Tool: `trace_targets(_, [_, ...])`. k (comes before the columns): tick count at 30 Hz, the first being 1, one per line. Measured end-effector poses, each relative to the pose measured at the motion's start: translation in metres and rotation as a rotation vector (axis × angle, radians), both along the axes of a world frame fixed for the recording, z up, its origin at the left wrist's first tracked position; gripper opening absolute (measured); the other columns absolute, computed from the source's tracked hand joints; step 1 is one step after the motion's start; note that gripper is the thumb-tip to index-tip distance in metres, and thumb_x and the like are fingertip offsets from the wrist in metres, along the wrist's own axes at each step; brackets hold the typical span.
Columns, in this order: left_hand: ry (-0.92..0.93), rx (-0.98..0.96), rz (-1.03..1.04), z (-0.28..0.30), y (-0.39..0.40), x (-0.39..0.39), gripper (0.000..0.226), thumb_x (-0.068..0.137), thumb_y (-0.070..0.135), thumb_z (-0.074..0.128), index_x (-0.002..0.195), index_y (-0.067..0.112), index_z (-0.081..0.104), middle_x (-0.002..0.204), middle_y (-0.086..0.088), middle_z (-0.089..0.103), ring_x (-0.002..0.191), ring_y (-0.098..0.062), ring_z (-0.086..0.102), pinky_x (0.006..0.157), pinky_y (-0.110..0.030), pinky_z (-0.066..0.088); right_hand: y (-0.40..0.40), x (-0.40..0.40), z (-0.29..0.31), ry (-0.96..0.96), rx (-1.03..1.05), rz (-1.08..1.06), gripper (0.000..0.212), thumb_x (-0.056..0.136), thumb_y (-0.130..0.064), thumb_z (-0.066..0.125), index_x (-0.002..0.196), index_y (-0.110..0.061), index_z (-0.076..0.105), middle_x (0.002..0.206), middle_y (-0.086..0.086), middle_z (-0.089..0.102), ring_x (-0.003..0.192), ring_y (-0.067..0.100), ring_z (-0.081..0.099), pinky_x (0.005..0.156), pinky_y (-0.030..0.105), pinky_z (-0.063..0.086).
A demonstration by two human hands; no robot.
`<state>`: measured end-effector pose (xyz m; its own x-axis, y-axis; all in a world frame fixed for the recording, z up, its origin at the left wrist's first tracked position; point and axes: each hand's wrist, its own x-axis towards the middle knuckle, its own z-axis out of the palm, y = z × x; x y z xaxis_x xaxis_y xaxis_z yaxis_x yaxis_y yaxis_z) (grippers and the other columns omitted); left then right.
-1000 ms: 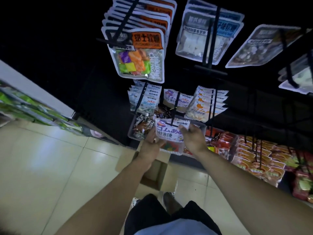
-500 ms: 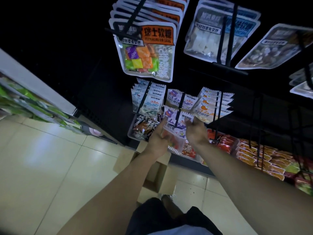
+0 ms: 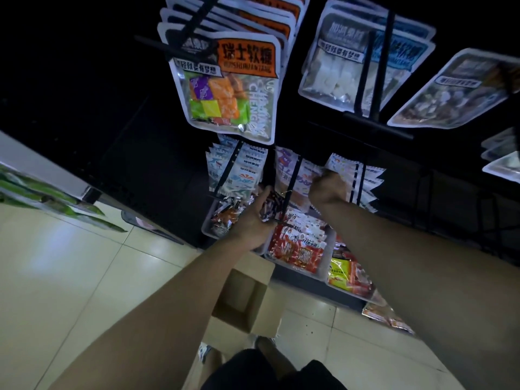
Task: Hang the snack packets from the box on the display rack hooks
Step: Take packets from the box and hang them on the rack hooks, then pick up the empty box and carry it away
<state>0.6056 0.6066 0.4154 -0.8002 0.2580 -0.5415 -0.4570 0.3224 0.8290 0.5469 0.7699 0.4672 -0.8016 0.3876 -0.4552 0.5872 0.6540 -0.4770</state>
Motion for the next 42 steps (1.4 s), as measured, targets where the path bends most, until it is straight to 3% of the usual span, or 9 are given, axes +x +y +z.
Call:
trace_targets(5, [-0.018,-0.02,0.058,-0.029,-0.01,0.029,0.084,0.095,0.011,0.071,0.16,0.039,0.027,0.166,0.009,0.029,0.149,-0.014,0.034,0.112,-0.026,0.036,-0.002,0.017,0.006,0.183,-0.107,-0.112,0.047,0.105,-0.005,0.046,0.152,-0.007,0.041,0.146,0.018,0.054,0.117,0.037,0.061,0.075,0.037,0.044])
trace_targets(8, [-0.071,-0.039,0.106,-0.033,-0.016,0.052,0.08,0.094,0.012,0.072,0.159,0.036,0.031,0.166,0.007,0.03,0.151,-0.014,0.031,0.118,-0.029,0.033,-0.016,0.044,0.02,0.499,-0.304,-0.211,0.044,0.108,-0.007,0.039,0.152,-0.009,0.04,0.154,0.011,0.046,0.095,0.003,0.066,0.072,0.014,0.047])
trace_targets(10, [-0.076,-0.057,0.158,-0.031,-0.021,0.067,0.075,0.095,0.013,0.071,0.158,0.031,0.033,0.16,0.008,0.039,0.139,-0.004,0.037,0.112,-0.022,0.034,-0.028,0.074,0.028,0.719,-0.368,-0.147,0.037,0.108,-0.008,0.042,0.145,-0.01,0.047,0.148,0.005,0.049,0.116,-0.005,0.057,0.089,-0.002,0.036])
trace_targets(13, [-0.111,-0.166,0.205,-0.036,-0.031,0.097,0.066,0.097,0.018,0.068,0.155,0.03,0.038,0.146,0.01,0.047,0.128,-0.007,0.045,0.105,-0.02,0.035,-0.048,0.129,0.026,0.863,-0.455,0.111,0.031,0.104,-0.005,0.05,0.13,-0.02,0.057,0.13,-0.018,0.056,0.123,0.002,0.056,0.1,0.009,0.04])
trace_targets(16, [-0.195,-0.239,0.317,-0.055,-0.043,0.135,0.053,0.098,0.017,0.063,0.148,0.027,0.047,0.144,0.001,0.056,0.131,-0.022,0.054,0.11,-0.035,0.043,-0.062,0.174,-0.011,0.725,-0.485,0.476,0.028,0.098,-0.003,0.055,0.121,-0.017,0.064,0.118,-0.019,0.059,0.108,-0.003,0.06,0.092,0.014,0.048])
trace_targets(19, [-0.283,-0.242,0.434,-0.079,-0.051,0.181,0.04,0.098,0.008,0.057,0.135,0.022,0.058,0.13,0.001,0.063,0.122,-0.022,0.058,0.099,-0.033,0.048,-0.065,0.196,-0.075,0.265,-0.366,0.725,0.027,0.097,-0.015,0.058,0.12,-0.028,0.064,0.117,-0.01,0.065,0.104,0.007,0.065,0.09,0.025,0.056])
trace_targets(25, [-0.461,-0.176,0.691,-0.162,-0.056,0.256,0.03,0.095,0.006,0.065,0.121,0.018,0.058,0.129,-0.001,0.059,0.121,-0.024,0.06,0.099,-0.029,0.045,-0.067,0.205,-0.201,-0.314,-0.066,0.897,0.037,0.095,-0.022,0.06,0.131,-0.028,0.06,0.128,0.0,0.068,0.118,0.021,0.065,0.095,0.03,0.053])
trace_targets(38, [-0.481,-0.331,0.845,-0.382,0.006,0.313,0.085,0.078,0.034,0.077,0.149,0.0,0.043,0.147,-0.019,0.05,0.135,-0.04,0.049,0.113,-0.04,0.037,-0.08,0.165,-0.45,-0.339,0.288,1.022,0.08,0.093,-0.013,0.06,0.161,-0.021,0.019,0.162,0.01,0.029,0.145,0.035,0.034,0.116,0.046,0.036])
trace_targets(42, [-0.49,-0.286,0.9,-0.422,0.02,0.321,0.085,0.084,0.036,0.072,0.154,0.007,0.033,0.144,-0.016,0.052,0.131,-0.037,0.054,0.107,-0.038,0.044,-0.066,0.165,-0.492,-0.281,0.379,1.1,0.081,0.095,-0.014,0.052,0.161,-0.023,0.007,0.152,0.018,0.043,0.133,0.04,0.05,0.106,0.05,0.046])
